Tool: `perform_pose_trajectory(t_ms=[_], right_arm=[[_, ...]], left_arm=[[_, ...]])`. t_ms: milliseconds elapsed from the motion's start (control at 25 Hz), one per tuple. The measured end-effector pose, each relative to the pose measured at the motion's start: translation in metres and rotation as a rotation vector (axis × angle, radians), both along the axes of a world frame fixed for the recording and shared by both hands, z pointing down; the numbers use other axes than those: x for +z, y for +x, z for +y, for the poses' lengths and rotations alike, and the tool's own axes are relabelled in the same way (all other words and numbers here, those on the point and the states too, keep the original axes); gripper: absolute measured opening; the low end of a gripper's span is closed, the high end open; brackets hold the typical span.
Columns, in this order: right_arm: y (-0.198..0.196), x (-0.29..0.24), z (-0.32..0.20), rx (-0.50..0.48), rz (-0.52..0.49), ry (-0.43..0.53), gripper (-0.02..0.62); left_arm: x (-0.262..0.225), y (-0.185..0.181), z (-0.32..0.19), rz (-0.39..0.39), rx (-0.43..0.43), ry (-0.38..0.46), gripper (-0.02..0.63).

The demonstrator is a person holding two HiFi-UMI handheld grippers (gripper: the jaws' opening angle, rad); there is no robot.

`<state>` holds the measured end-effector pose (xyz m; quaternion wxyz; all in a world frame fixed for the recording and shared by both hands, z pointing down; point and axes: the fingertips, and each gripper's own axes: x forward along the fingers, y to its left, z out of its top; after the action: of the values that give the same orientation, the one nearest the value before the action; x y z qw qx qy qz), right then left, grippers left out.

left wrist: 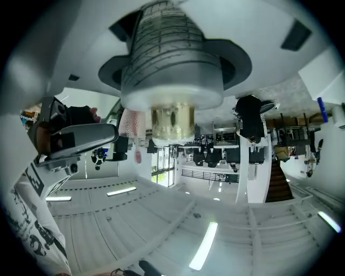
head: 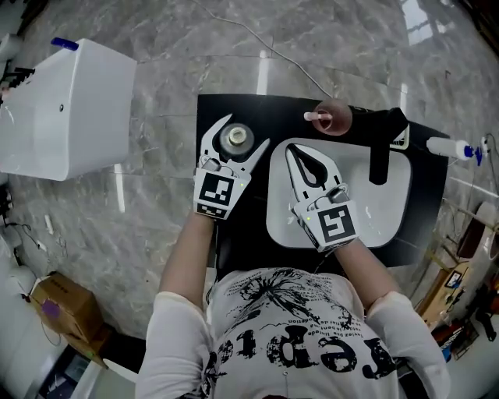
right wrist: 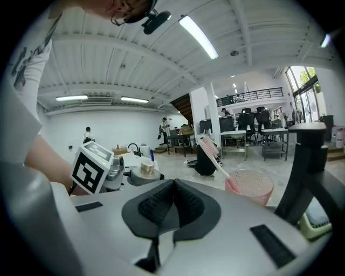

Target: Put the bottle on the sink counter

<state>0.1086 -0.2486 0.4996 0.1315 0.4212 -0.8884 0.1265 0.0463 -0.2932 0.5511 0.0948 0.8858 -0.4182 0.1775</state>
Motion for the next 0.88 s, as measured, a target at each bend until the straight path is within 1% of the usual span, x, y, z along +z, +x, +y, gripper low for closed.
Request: perform_pose_trajectory(t_ms=[80, 160, 240, 360, 440, 560, 800, 880], right_arm=[[-0.005, -0.001, -0.008, -0.010, -0.014, 0.030, 0.015], [-0.009, -0.005, -0.017, -0.003, -0.039, 0.069, 0.015], [-0.009, -0.003, -0.022, -0.002, -0.038, 0.086, 0.014], [-0.009, -0.001, -0.024, -0.009, -0.022, 0.107, 0.015], [-0.009, 0.000, -0.025, -0.005, -0.018, 0.104, 0.015], [-0.004, 0.003, -0.027, 0.006, -0.016, 0.095, 0.015], [0.000, 0.003, -0.029, 0.028, -0.017, 0.086, 0.015], [0.002, 0.005, -0.028, 0.032, -0.016, 0.074, 0.015]], left_arm=[[0.010, 0.000, -0.009, -0.024, -0.006, -0.012, 0.350], [0.018, 0.000, -0.019, -0.026, -0.010, -0.033, 0.350], [0.022, 0.002, -0.028, -0.037, -0.009, -0.050, 0.350], [0.030, 0.004, -0.033, -0.080, 0.013, -0.092, 0.350], [0.033, 0.005, -0.033, -0.093, 0.027, -0.116, 0.350], [0.034, 0.006, -0.034, -0.085, 0.030, -0.140, 0.350], [0.034, 0.003, -0.033, -0.089, 0.024, -0.136, 0.350], [0.035, 0.002, -0.032, -0.085, 0.013, -0.149, 0.350]])
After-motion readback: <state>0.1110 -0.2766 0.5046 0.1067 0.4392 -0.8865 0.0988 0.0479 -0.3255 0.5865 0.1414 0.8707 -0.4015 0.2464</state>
